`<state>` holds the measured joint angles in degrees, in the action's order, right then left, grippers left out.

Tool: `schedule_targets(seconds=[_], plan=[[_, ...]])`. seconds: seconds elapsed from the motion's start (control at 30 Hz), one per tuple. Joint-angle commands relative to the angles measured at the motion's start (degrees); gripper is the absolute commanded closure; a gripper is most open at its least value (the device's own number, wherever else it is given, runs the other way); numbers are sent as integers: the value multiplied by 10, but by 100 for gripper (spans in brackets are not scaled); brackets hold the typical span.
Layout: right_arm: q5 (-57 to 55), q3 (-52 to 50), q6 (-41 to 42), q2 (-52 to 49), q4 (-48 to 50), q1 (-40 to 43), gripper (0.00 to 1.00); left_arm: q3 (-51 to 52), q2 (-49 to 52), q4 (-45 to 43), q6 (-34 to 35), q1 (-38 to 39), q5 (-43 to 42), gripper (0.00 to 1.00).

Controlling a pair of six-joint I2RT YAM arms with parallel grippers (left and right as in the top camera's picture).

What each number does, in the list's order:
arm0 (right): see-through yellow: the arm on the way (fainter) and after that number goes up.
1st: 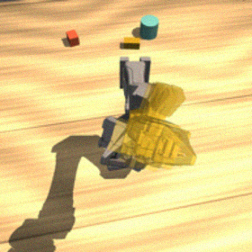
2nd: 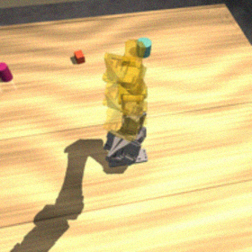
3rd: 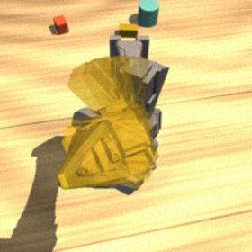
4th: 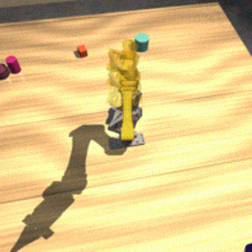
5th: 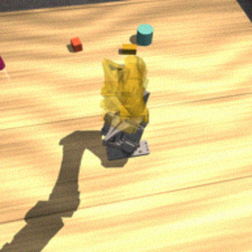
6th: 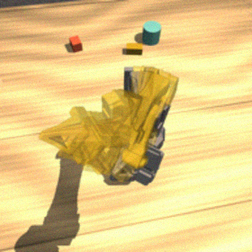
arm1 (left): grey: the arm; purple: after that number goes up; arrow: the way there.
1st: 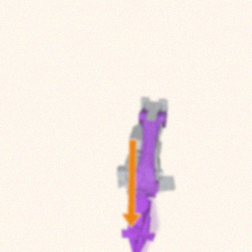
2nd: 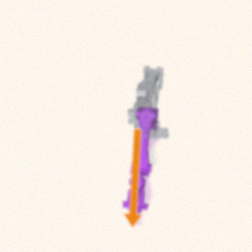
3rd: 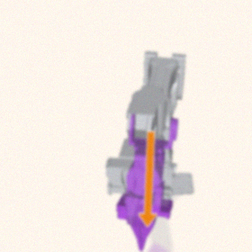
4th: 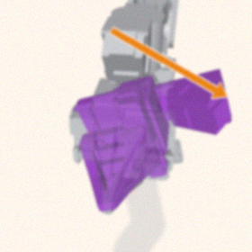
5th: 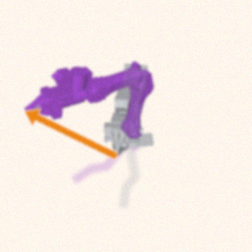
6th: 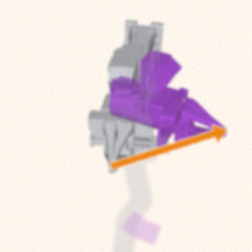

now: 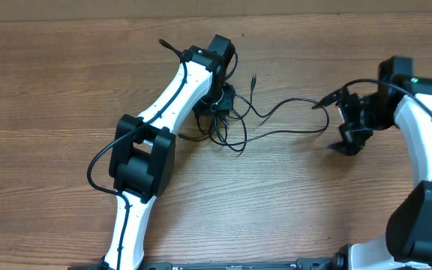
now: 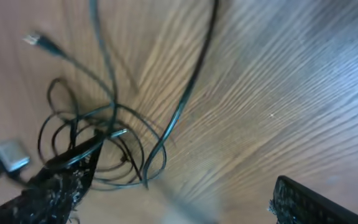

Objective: Untangle cables
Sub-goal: 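Lower the right gripper and lay the stretched strand on the table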

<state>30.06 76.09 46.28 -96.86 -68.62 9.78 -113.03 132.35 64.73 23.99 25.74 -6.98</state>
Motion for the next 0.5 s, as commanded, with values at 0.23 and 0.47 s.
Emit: schedule_targets(seconds=[0.23, 0.47], plan=[[6, -118, 212, -4, 234, -90, 0, 2, 7, 0, 2, -2, 10, 80], [-31, -129, 288, -30, 377, -170, 0, 2, 7, 0, 2, -2, 10, 79]])
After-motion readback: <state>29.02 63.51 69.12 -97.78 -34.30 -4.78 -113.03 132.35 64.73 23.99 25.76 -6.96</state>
